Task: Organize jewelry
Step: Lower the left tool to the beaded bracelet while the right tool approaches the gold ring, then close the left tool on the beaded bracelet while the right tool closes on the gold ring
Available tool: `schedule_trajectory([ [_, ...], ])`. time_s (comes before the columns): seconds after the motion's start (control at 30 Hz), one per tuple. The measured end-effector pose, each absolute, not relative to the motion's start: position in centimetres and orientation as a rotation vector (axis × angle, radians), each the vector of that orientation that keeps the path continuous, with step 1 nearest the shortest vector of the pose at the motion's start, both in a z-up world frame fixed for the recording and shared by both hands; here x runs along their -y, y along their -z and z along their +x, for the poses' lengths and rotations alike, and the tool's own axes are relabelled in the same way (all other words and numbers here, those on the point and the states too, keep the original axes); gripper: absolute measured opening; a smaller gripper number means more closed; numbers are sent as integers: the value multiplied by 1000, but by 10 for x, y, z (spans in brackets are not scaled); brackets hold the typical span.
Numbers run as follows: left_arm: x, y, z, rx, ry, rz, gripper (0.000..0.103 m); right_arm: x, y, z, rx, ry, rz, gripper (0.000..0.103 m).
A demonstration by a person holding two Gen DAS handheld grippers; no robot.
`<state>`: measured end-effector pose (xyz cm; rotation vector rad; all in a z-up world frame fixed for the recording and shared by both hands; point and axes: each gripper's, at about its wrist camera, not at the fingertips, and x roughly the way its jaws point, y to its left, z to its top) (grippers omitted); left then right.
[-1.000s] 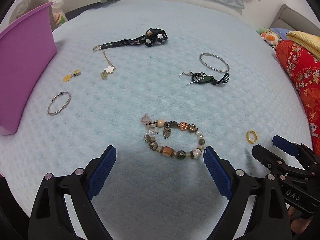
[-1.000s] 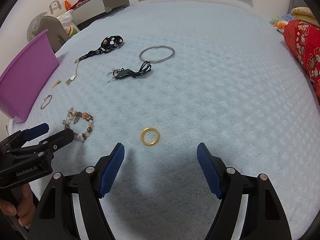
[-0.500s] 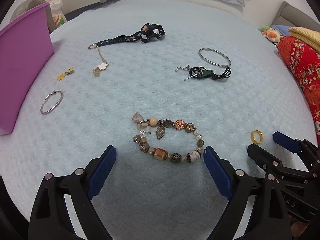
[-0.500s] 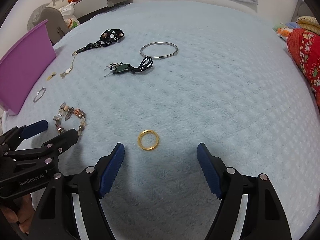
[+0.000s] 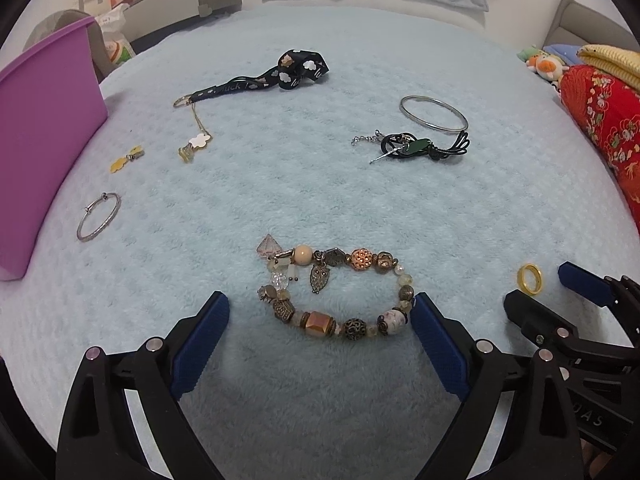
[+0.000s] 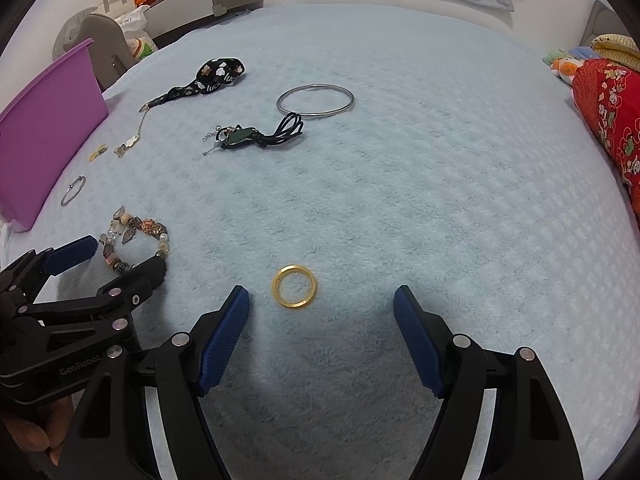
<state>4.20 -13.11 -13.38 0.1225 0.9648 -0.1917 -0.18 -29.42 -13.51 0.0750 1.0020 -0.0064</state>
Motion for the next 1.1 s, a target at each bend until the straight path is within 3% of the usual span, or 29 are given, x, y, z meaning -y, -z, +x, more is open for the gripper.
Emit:
schedule_trajectory([
  [0.13,131,139,46,-940,194,126,97,293,137,-1,-997,7,64,72],
  [0.57,127,139,49,-941,218,117,94,290,139,0,-989,16,42,70],
  [0.87,128,138,44,-914,212,135,80,280,138,-2,-986,20,-8,57],
  [1.0,131,134,39,-895,222,166,60,278,136,-4,-980,-9,3,41],
  [1.1,131,133,38,-893,233,170,51,273,135,-5,-974,-21,-17,33],
])
